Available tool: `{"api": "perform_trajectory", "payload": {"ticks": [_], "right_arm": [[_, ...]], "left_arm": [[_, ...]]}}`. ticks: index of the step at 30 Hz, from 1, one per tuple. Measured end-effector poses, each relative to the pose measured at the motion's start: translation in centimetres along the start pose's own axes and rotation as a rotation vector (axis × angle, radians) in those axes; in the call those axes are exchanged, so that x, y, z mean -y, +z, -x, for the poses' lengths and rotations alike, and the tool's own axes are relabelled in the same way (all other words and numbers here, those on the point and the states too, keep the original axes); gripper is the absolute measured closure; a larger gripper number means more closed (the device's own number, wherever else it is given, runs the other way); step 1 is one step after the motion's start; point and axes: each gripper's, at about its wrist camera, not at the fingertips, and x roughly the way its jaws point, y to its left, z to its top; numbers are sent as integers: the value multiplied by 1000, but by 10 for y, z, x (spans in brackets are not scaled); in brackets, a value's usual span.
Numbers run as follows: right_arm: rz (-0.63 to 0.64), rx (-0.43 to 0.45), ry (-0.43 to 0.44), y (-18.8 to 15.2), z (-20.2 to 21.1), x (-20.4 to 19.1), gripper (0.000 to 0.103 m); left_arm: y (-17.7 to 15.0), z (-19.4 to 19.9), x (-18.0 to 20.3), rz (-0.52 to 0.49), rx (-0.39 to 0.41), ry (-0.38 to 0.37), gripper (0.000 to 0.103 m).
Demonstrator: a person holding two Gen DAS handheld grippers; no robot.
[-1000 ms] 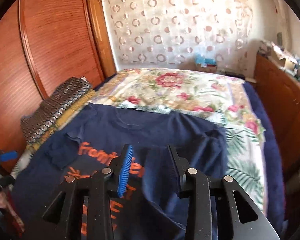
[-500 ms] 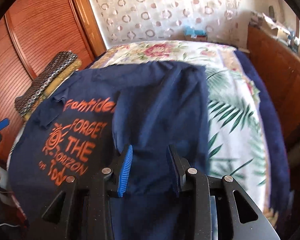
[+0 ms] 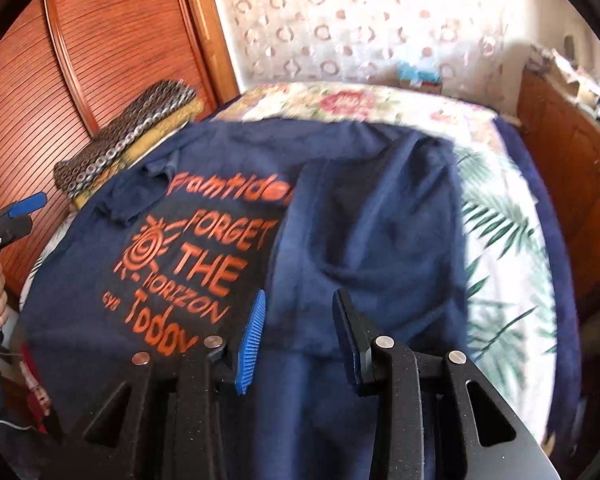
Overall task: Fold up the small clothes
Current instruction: 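Move the left gripper to the shirt hem and grasp it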
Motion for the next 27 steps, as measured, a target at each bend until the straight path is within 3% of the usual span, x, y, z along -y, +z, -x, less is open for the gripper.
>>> {"api": "perform_trajectory", "payload": {"ticks": [5, 10, 19, 23, 27], "right_arm": [[10, 35, -111, 9, 0, 16, 66], [10, 19, -200, 28, -23, 35, 66], [-3, -45, -237, 47, -69, 58, 66], [4, -30, -221, 51, -66, 58, 63], [-31, -24, -194, 50, -64, 70, 56]], "left_arm": [[15, -14, -8, -39, 5, 2, 17], [44, -45, -17, -81, -53, 6, 37], [94, -114, -38, -87, -178, 77, 54], [108, -147, -40, -98, -246, 102, 65], [117, -180, -43, -125, -320, 143, 66]]}}
